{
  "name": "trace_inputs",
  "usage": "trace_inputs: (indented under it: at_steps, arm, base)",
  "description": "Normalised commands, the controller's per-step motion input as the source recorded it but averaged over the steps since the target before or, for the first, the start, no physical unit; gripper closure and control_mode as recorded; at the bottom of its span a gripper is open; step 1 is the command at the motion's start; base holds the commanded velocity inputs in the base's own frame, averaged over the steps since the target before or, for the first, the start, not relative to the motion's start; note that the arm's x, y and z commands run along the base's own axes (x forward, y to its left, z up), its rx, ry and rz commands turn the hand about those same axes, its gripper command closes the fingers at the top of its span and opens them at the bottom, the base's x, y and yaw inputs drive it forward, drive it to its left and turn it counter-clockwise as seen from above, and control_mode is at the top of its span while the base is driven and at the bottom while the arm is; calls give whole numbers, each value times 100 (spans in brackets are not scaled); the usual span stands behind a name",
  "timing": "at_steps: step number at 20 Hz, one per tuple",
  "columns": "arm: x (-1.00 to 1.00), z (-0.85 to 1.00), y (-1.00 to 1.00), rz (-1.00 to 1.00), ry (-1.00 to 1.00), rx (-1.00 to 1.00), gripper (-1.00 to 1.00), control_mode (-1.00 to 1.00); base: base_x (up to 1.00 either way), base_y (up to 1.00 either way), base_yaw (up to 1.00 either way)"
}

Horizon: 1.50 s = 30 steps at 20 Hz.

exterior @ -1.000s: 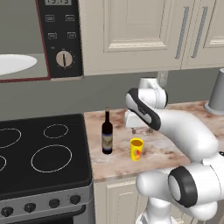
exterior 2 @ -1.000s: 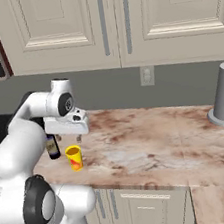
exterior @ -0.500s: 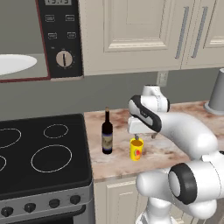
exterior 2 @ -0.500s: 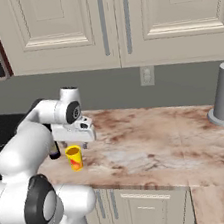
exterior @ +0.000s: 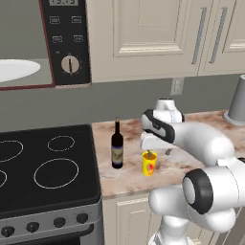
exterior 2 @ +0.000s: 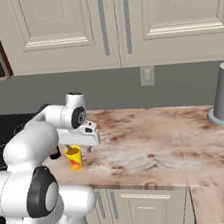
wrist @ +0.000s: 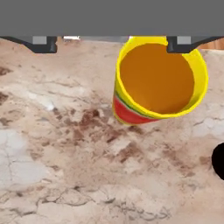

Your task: Place the microwavable item in the microwave. Then, close the microwave door and press the start button.

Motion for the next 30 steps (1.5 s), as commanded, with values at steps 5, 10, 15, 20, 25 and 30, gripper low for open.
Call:
trace_inputs:
  at_steps: [5,10,15,20,25,30]
  arm:
    - [18,-40,3,0,5,0,-100,-100]
    - [14,-33,2,0,3,0,-100,-100]
    - [6,-30,4,0,3,0,-100,-100]
    - [-11,-42,18,0,2,-1,100,-100]
    - [-13,-19,10,0,0,0,100,-100]
    - [-19,-6,0,0,-3,0,100,-100]
  base:
    - [0,0,0]
    - [0,0,0]
    - [0,0,0]
    - [0,0,0]
    - [0,0,0]
    - [0,0,0]
